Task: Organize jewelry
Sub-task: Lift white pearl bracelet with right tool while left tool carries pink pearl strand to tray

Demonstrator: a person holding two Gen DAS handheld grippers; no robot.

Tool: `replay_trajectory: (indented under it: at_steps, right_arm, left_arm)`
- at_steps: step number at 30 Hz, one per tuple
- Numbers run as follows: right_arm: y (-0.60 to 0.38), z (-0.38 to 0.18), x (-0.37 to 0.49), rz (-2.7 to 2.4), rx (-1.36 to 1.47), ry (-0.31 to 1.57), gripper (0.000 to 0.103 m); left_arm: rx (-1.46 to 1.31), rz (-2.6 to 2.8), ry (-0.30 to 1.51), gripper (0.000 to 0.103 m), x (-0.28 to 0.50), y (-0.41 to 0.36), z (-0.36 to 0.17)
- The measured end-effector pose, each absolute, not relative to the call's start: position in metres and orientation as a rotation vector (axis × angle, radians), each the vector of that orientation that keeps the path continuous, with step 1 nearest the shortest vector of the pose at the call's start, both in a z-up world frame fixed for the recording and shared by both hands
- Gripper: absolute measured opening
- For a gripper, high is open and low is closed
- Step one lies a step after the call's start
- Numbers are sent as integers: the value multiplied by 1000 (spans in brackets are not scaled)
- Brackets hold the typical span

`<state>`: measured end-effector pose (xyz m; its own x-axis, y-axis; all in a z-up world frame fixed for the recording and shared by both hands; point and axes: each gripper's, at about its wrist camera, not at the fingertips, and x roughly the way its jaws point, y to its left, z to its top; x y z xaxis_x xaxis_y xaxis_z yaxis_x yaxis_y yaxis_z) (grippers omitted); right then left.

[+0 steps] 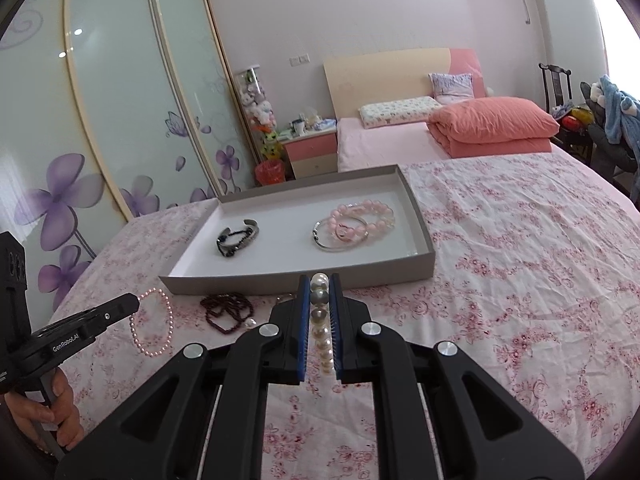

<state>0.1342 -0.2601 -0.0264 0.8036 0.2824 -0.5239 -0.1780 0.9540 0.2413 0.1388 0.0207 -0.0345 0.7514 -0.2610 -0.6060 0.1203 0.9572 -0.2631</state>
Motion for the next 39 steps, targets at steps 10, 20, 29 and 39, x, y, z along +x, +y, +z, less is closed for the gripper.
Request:
replay_trajectory:
  at_steps: [10,20,29,39]
  right_arm:
    - [-257,-13,122,259,183,500,10]
    - [-247,7,108,257,142,386,10]
    - [-244,20,112,251,125,323,10]
    - [-238,33,132,258,125,276,10]
  left_arm:
    - [-177,-169,584,6,122,16,-13]
    - [-117,-149,488,6,110,5,9]
    - [-48,-107,415,6,112,-7,29]
    - [-57,-78,398,6,138,-13,39]
